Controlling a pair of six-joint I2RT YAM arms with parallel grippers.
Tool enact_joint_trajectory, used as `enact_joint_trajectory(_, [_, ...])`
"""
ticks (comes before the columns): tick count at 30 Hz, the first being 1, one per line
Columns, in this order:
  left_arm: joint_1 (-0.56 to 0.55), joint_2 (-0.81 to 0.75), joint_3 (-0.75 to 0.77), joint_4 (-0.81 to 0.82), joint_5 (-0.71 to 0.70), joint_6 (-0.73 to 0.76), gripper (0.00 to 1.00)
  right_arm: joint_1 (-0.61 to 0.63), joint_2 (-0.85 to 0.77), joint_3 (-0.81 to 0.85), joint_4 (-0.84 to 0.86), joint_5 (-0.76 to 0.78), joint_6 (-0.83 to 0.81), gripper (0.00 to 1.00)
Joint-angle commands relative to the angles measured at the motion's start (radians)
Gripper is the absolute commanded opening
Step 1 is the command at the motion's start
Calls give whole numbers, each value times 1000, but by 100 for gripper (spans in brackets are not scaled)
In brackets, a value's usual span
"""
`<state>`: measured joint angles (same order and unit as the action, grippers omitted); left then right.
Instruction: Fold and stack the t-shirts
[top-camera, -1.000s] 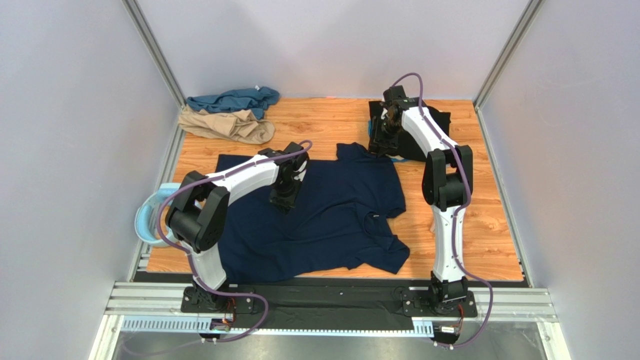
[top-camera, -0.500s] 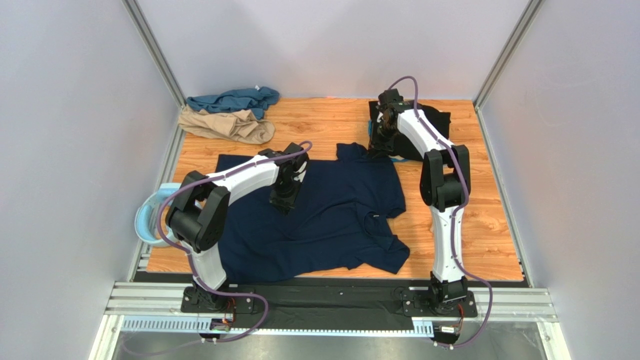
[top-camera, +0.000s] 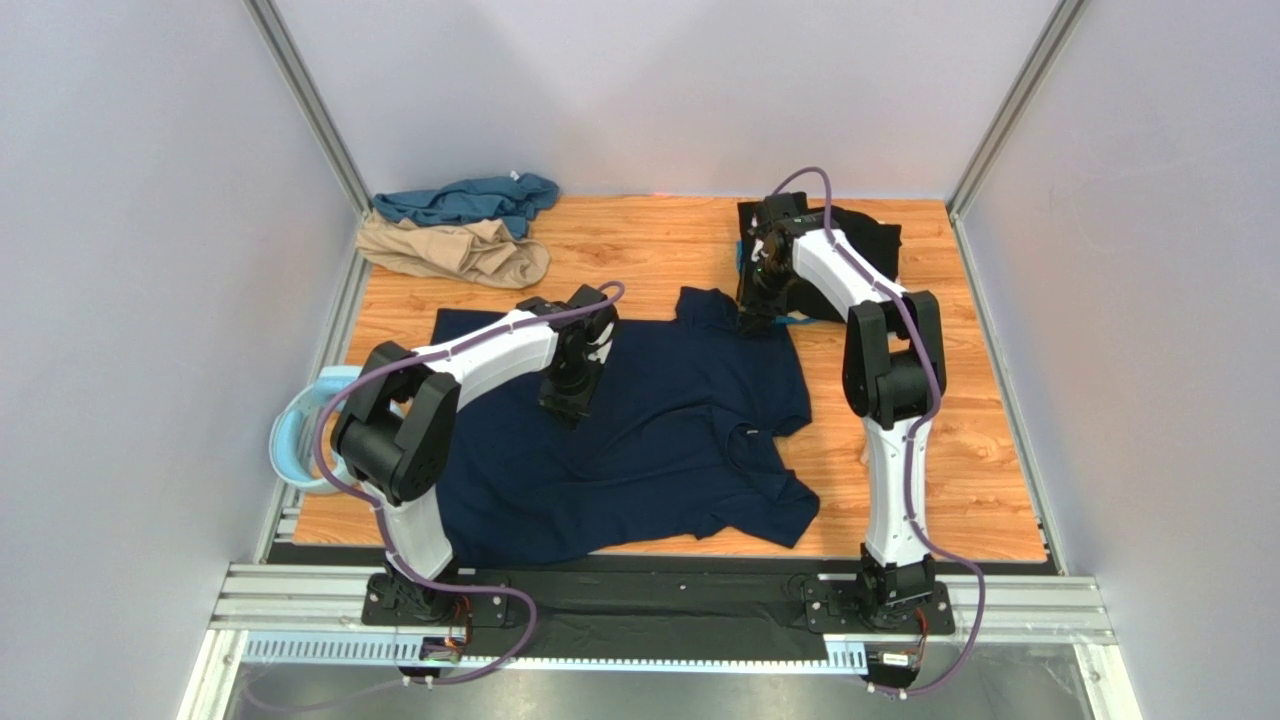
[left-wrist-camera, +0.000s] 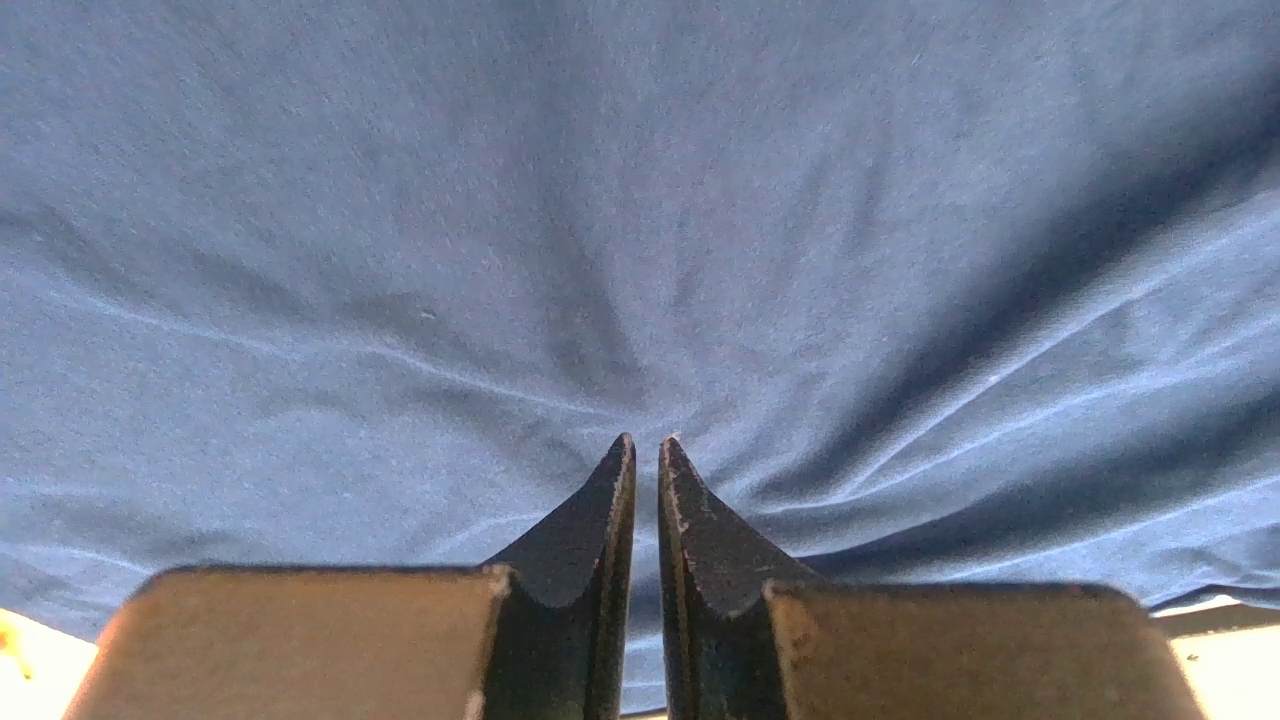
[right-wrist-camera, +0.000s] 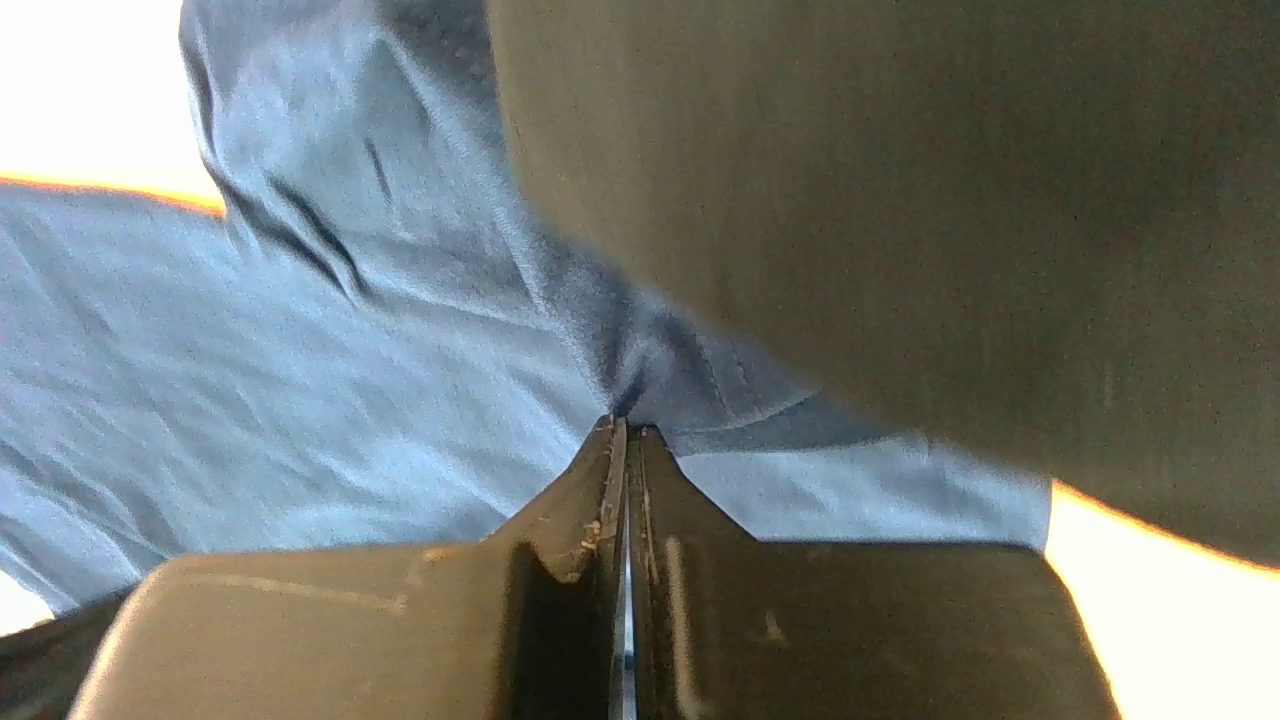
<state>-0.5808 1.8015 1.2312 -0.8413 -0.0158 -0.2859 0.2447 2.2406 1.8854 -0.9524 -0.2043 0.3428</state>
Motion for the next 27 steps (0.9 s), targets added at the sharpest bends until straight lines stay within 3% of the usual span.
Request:
enact_joint_trajectory(1, [2, -1, 66, 5, 4, 2, 16, 4, -148, -69, 14, -24, -44, 0])
enact_joint_trajectory(10, [6, 27, 135, -5, 10, -2, 17, 50, -303, -189, -32, -56, -94, 0])
enact_joint_trajectory(21, [12, 55, 183, -16, 7, 4, 17, 168, -340, -354, -143, -116, -99, 0])
enact_joint_trajectory(23, [13, 56, 189, -18, 10, 5, 17, 179, -326, -377, -152, -121, -87, 13])
enact_joint_trajectory(24, [15, 55, 198, -18, 8, 7, 17, 180, -329, -379, -154, -118, -84, 24])
enact_joint_trajectory(27, [19, 47, 237, -36, 39, -1, 17, 179, -386, -376, -140, -71, -73, 36])
